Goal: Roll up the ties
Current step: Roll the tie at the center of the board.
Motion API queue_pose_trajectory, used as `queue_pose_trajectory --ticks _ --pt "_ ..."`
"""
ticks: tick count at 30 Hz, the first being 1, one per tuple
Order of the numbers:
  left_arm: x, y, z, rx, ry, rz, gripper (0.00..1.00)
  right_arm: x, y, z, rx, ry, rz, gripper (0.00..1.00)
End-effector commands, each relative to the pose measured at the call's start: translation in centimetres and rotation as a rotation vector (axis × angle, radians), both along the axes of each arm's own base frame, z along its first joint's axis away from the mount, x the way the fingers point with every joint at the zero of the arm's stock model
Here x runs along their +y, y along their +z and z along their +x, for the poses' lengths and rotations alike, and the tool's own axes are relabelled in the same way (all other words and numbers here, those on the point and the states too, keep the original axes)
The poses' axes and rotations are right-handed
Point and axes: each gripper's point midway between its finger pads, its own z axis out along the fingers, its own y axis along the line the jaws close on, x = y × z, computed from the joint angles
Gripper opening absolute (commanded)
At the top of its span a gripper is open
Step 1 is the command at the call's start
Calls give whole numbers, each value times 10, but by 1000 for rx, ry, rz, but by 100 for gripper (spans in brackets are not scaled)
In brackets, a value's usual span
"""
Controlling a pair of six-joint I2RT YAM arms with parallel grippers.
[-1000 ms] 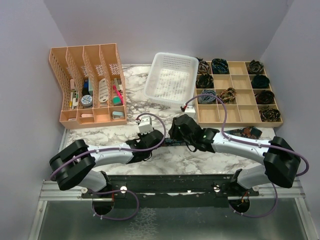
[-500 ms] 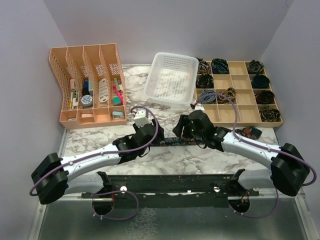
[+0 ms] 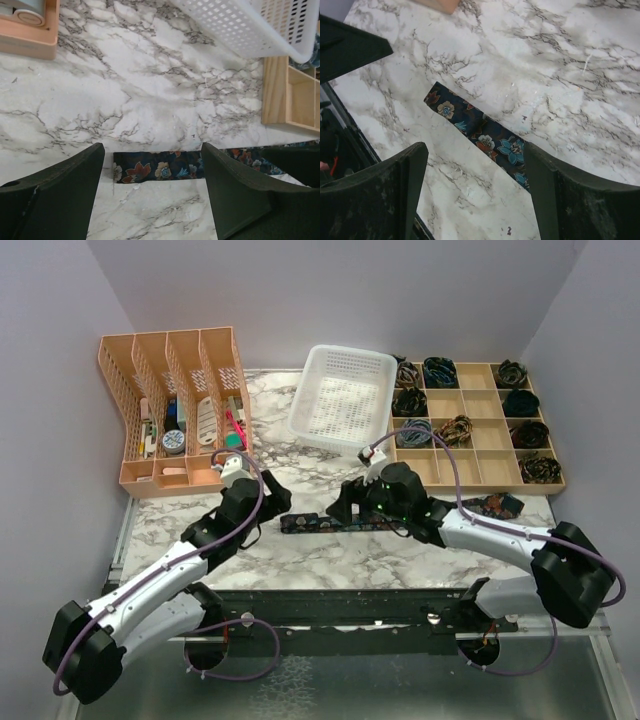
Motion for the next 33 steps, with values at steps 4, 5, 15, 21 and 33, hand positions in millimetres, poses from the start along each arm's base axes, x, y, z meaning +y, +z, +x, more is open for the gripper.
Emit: queue_pose_trajectory --ticks 4,5,15,21,33 --pt "-3 -42 -13 168 -126 23 84 21 -2 -7 -230 303 -76 84" --pt "-1 -45 -14 180 -122 26 85 21 -4 -4 -234 303 -95 84" --pt "5 -43 -7 205 -108 -55 98 31 -14 -9 -351 492 -156 85" --pt "16 -43 -9 177 -45 -114 99 41 -8 -4 -558 618 -227 98" --pt "40 -51 -19 164 29 -79 99 74 -51 -21 -567 922 -310 100"
